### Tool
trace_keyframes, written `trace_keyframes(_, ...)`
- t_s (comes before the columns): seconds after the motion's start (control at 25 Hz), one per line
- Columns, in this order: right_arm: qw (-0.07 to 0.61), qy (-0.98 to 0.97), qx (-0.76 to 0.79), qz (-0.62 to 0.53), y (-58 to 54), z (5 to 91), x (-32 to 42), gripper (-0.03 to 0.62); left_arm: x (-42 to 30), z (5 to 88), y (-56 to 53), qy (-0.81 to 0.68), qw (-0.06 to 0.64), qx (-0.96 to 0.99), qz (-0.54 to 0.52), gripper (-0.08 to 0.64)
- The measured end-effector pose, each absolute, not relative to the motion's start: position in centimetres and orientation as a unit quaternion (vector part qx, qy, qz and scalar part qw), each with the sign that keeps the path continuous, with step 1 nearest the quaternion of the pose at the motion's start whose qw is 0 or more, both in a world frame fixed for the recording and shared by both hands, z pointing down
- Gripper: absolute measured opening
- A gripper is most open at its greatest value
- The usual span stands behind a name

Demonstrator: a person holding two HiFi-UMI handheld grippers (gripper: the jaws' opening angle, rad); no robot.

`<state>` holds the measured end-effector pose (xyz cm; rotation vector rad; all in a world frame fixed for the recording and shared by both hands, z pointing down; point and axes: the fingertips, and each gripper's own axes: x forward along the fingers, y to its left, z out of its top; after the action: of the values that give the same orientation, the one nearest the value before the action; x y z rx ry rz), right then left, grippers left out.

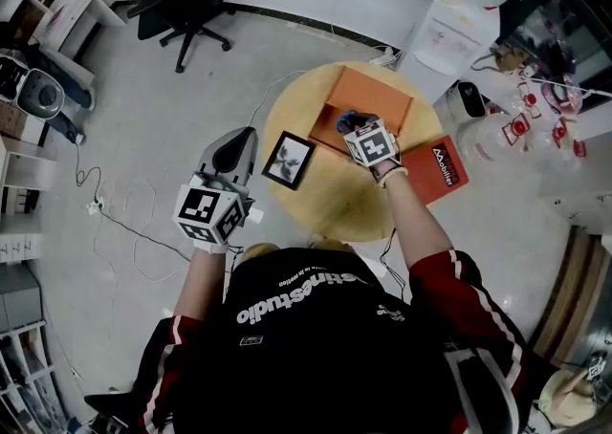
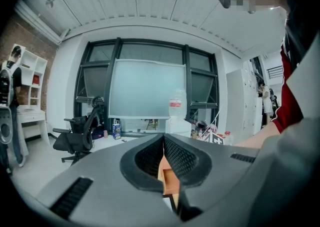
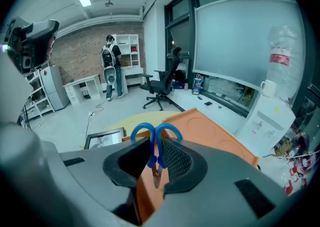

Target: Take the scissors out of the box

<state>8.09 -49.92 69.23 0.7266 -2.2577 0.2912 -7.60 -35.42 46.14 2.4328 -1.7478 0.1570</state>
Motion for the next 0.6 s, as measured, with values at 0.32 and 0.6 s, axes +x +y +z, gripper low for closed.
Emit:
trace_keyframes(0.32,0.326,-0.884,0.318,0.102,-49.0,65.9,9.7,0.110,-7.3,45.2,-34.3,-0.570,0.059,0.818,0.048,0.018)
trace_keyframes(0.6,0.291,-0.880,0.363,0.096,-47.8,61.8,11.4,0.110,-8.3,45.2,-33.9,-0.564,0.069,0.822,0.040,0.018)
